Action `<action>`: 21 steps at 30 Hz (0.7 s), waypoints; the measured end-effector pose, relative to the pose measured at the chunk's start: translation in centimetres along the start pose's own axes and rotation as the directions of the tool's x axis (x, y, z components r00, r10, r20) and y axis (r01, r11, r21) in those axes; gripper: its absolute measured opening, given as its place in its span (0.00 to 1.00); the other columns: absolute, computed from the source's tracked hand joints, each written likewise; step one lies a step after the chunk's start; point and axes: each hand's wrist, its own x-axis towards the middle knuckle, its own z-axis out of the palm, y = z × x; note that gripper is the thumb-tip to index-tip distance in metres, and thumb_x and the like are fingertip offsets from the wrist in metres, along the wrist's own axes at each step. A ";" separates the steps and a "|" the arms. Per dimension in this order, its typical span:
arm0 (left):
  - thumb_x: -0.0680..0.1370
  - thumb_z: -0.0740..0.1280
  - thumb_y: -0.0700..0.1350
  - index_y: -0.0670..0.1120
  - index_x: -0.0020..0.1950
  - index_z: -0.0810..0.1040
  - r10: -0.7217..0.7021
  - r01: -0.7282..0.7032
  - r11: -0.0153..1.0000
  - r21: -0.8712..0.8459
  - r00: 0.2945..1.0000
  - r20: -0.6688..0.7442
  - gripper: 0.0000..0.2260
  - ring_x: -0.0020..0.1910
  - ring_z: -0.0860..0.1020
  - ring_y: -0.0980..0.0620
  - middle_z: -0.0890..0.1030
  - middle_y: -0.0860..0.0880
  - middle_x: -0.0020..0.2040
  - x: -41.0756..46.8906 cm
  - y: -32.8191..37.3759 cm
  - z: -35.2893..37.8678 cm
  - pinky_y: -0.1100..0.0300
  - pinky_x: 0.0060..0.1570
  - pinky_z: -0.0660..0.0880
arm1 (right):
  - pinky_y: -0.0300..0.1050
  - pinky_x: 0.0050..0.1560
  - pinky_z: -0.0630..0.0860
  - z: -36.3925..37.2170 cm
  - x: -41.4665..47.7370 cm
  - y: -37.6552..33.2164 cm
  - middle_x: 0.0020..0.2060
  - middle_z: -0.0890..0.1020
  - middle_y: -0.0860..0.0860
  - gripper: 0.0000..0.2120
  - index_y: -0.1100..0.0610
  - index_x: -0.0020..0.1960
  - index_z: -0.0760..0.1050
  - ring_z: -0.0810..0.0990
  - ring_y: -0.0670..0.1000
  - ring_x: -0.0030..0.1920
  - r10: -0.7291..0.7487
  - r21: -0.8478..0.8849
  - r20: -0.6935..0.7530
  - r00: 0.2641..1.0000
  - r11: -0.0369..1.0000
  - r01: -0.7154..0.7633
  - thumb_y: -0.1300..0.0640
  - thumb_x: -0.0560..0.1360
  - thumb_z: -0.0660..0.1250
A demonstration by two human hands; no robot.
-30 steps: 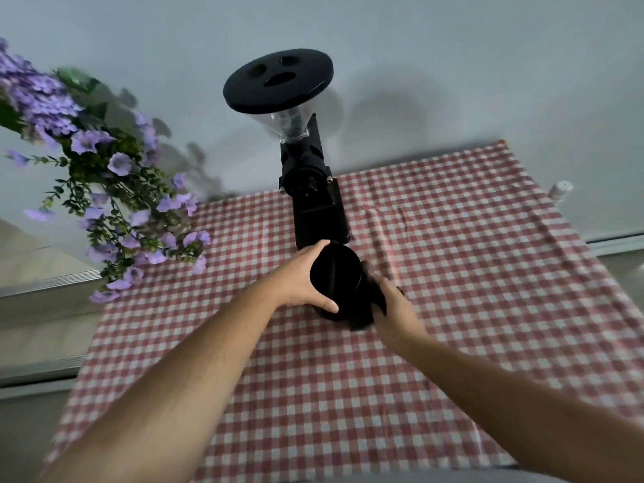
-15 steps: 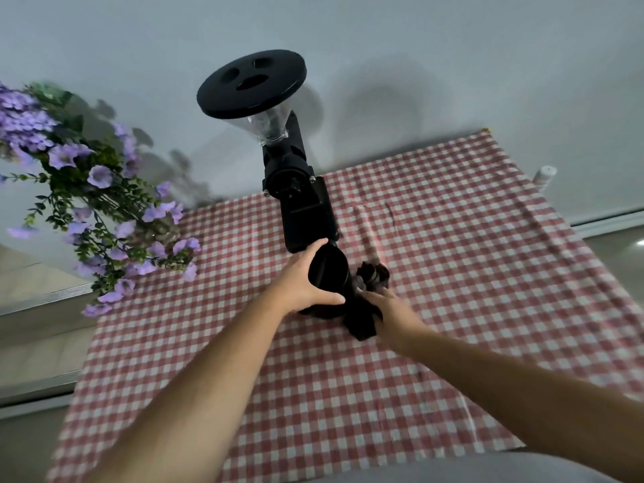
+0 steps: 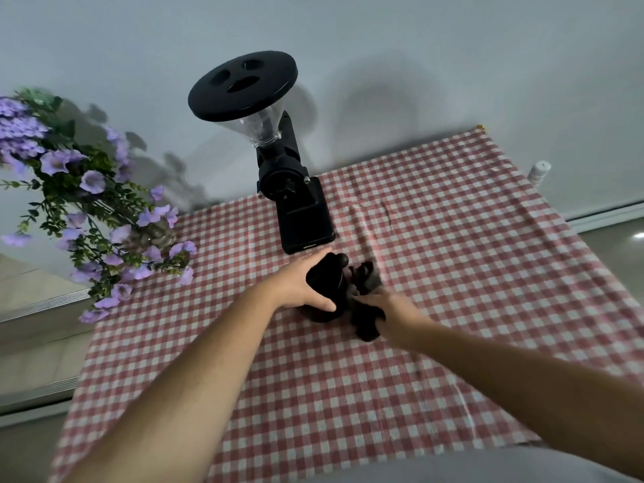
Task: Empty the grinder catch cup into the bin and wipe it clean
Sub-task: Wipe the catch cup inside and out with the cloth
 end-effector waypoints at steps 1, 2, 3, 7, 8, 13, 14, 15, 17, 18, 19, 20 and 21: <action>0.67 0.80 0.49 0.63 0.78 0.49 0.009 -0.013 0.998 0.060 0.998 0.067 0.51 0.78 0.51 0.50 0.48 0.54 0.81 0.1 -0.3 -0.5 0.48 0.75 0.55 | 0.33 0.43 0.77 -1.5 0.5 -0.2 0.57 0.78 0.52 0.19 0.51 0.64 0.74 0.80 0.48 0.46 0.037 0.060 -0.006 0.999 0.998 -0.037 0.67 0.78 0.58; 0.67 0.80 0.50 0.64 0.78 0.49 0.018 -0.029 0.994 0.105 0.995 0.102 0.51 0.79 0.49 0.51 0.46 0.56 0.80 0.0 -0.3 -0.7 0.47 0.75 0.54 | 0.35 0.36 0.78 -2.8 1.2 -0.5 0.51 0.81 0.52 0.18 0.51 0.61 0.77 0.81 0.48 0.40 0.098 0.160 -0.046 0.994 0.983 -0.090 0.66 0.78 0.58; 0.67 0.79 0.52 0.64 0.78 0.49 0.021 -0.033 0.991 0.128 0.995 0.093 0.50 0.79 0.48 0.50 0.45 0.56 0.80 -0.1 -0.1 -0.7 0.45 0.75 0.53 | 0.39 0.33 0.80 -3.9 1.8 -0.8 0.46 0.82 0.51 0.17 0.51 0.58 0.78 0.81 0.50 0.38 0.166 0.270 -0.118 0.979 0.954 -0.129 0.66 0.78 0.57; 0.65 0.73 0.68 0.57 0.79 0.49 -0.157 0.189 0.975 0.113 0.957 -0.245 0.51 0.78 0.53 0.43 0.49 0.48 0.81 -0.7 0.9 1.6 0.40 0.72 0.60 | 0.41 0.39 0.79 -3.0 3.1 -2.2 0.52 0.81 0.52 0.18 0.53 0.66 0.72 0.81 0.50 0.46 0.349 0.572 -0.273 0.897 0.808 -0.141 0.64 0.78 0.56; 0.64 0.71 0.71 0.55 0.79 0.48 -0.230 0.270 0.958 0.094 0.922 -0.311 0.52 0.77 0.57 0.41 0.53 0.46 0.80 -0.9 1.0 2.6 0.41 0.70 0.64 | 0.41 0.41 0.79 -1.7 3.0 -2.4 0.56 0.80 0.52 0.20 0.52 0.68 0.70 0.80 0.50 0.48 0.358 0.584 -0.247 0.901 0.796 -0.156 0.64 0.78 0.57; 0.65 0.69 0.72 0.49 0.79 0.53 -0.376 0.422 0.906 0.011 0.818 -0.435 0.51 0.71 0.66 0.41 0.66 0.42 0.73 -0.9 1.3 4.4 0.47 0.63 0.71 | 0.36 0.45 0.75 2.4 0.6 -1.7 0.61 0.75 0.53 0.23 0.54 0.68 0.70 0.77 0.53 0.55 0.084 0.206 -0.053 0.995 0.976 -0.072 0.69 0.75 0.57; 0.65 0.70 0.71 0.49 0.78 0.55 -0.355 0.397 0.918 0.009 0.829 -0.432 0.50 0.70 0.67 0.41 0.67 0.43 0.72 -0.9 1.0 4.2 0.48 0.63 0.71 | 0.36 0.48 0.74 1.9 0.2 -1.4 0.60 0.74 0.52 0.22 0.54 0.66 0.72 0.76 0.53 0.56 0.032 0.085 0.013 0.999 0.996 -0.033 0.68 0.76 0.58; 0.63 0.71 0.71 0.50 0.77 0.56 -0.325 0.363 0.932 0.013 0.848 -0.420 0.50 0.69 0.68 0.42 0.69 0.44 0.71 -0.8 0.7 3.9 0.48 0.63 0.72 | 0.37 0.51 0.74 1.0 0.3 -1.2 0.58 0.75 0.51 0.19 0.53 0.64 0.74 0.77 0.52 0.55 0.028 0.017 0.063 0.998 0.999 -0.029 0.67 0.76 0.59; 0.58 0.74 0.68 0.53 0.77 0.56 -0.255 0.286 0.958 0.027 0.891 -0.376 0.53 0.68 0.70 0.43 0.69 0.46 0.71 -1.2 0.3 3.1 0.46 0.62 0.73 | 0.40 0.48 0.78 -1.6 1.3 -1.3 0.51 0.78 0.50 0.15 0.54 0.58 0.78 0.79 0.50 0.49 0.118 0.065 0.048 0.992 0.990 -0.121 0.66 0.77 0.58; 0.58 0.75 0.66 0.54 0.78 0.54 -0.229 0.257 0.966 0.035 0.910 -0.346 0.54 0.68 0.69 0.43 0.68 0.46 0.72 -1.4 0.2 2.6 0.45 0.62 0.73 | 0.40 0.44 0.78 -3.0 2.2 -1.3 0.48 0.80 0.51 0.15 0.55 0.56 0.79 0.80 0.50 0.46 0.188 0.148 -0.024 0.982 0.972 -0.183 0.67 0.77 0.58; 0.60 0.77 0.64 0.54 0.79 0.51 -0.211 0.238 0.970 0.052 0.927 -0.310 0.55 0.70 0.67 0.42 0.65 0.45 0.75 -1.7 0.1 2.2 0.44 0.64 0.72 | 0.40 0.41 0.77 -4.3 3.2 -1.3 0.46 0.81 0.52 0.15 0.57 0.55 0.79 0.80 0.50 0.44 0.262 0.240 -0.113 0.958 0.943 -0.230 0.67 0.77 0.57; 0.62 0.79 0.61 0.53 0.80 0.48 -0.192 0.222 0.972 0.080 0.941 -0.280 0.56 0.73 0.65 0.42 0.62 0.45 0.77 -1.9 0.1 1.8 0.44 0.66 0.70 | 0.40 0.38 0.76 -5.4 3.9 -1.4 0.45 0.81 0.53 0.16 0.58 0.55 0.79 0.80 0.51 0.43 0.315 0.315 -0.190 0.930 0.917 -0.246 0.67 0.76 0.56; 0.63 0.79 0.60 0.52 0.80 0.46 -0.173 0.209 0.971 0.114 0.948 -0.266 0.57 0.74 0.62 0.42 0.59 0.45 0.78 -2.2 0.1 1.6 0.44 0.68 0.68 | 0.40 0.38 0.76 -6.0 4.5 -1.7 0.45 0.82 0.54 0.17 0.58 0.57 0.78 0.80 0.52 0.44 0.337 0.368 -0.228 0.914 0.899 -0.239 0.67 0.76 0.55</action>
